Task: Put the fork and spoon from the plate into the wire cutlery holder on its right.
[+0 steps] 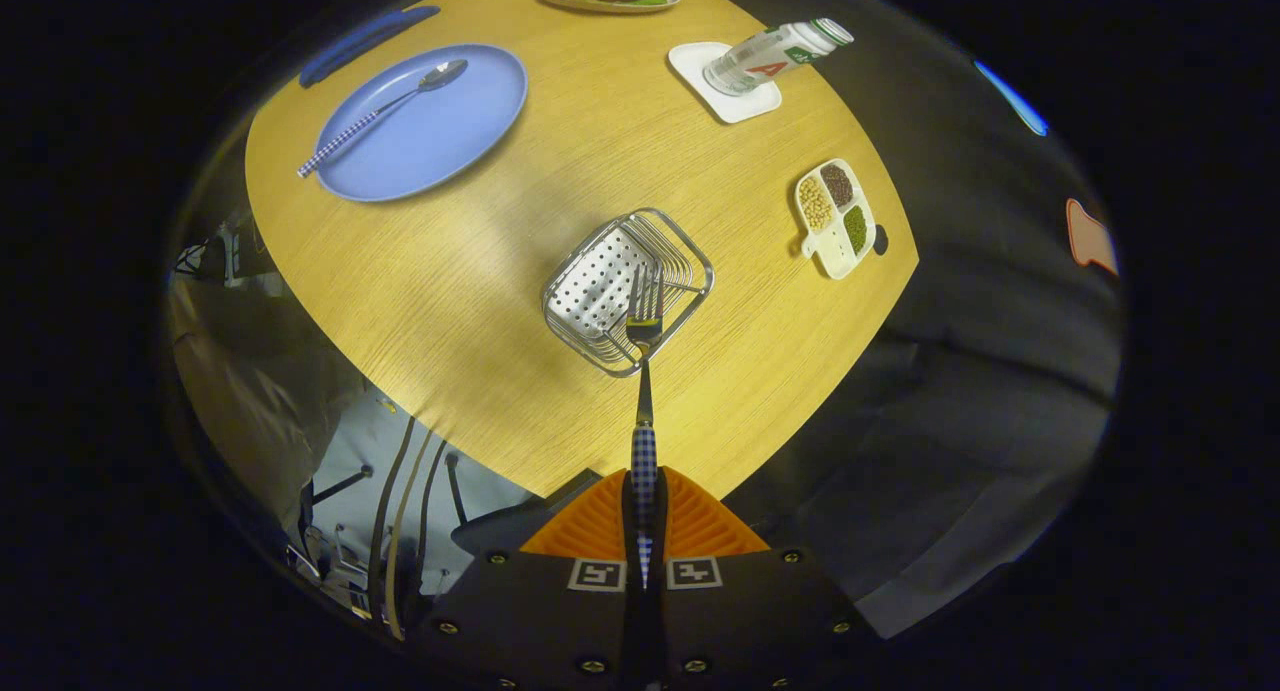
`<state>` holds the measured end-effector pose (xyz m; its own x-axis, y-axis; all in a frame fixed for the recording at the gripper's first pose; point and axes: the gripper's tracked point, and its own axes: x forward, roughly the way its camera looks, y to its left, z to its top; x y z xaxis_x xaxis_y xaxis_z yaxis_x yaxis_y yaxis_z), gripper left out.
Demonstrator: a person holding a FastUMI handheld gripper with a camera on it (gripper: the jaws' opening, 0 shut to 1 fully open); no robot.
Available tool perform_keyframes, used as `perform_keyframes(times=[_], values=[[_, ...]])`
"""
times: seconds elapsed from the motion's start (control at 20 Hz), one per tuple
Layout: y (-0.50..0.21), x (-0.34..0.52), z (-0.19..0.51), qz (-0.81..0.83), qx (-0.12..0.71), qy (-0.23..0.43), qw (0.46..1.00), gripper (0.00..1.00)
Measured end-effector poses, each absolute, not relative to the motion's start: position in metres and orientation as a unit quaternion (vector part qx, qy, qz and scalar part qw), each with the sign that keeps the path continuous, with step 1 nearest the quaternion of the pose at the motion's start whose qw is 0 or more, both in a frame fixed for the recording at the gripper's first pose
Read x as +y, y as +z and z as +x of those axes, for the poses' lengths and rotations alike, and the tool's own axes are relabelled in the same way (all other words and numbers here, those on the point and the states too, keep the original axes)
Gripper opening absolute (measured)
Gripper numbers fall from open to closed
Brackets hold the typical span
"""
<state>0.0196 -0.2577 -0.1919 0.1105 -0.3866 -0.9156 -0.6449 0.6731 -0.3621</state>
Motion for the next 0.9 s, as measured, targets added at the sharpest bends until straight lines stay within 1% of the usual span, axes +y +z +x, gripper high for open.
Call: perform_keyframes(times=[0.2, 0.5, 0.55, 0.65, 0.7, 0.9], values=[[-0.215, -0.254, 0.037, -0.378, 0.686, 0.116, 0.611, 0.01], [-0.238, -0.246, 0.051, -0.334, 0.727, 0.113, 0.589, 0.01], [-0.238, -0.246, 0.052, -0.328, 0.734, 0.108, 0.585, 0.05], [-0.238, -0.247, 0.058, -0.326, 0.731, 0.108, 0.589, 0.05], [-0.237, -0.246, 0.059, -0.319, 0.734, 0.105, 0.59, 0.1], [-0.234, -0.244, 0.06, -0.287, 0.731, 0.102, 0.61, 0.11]])
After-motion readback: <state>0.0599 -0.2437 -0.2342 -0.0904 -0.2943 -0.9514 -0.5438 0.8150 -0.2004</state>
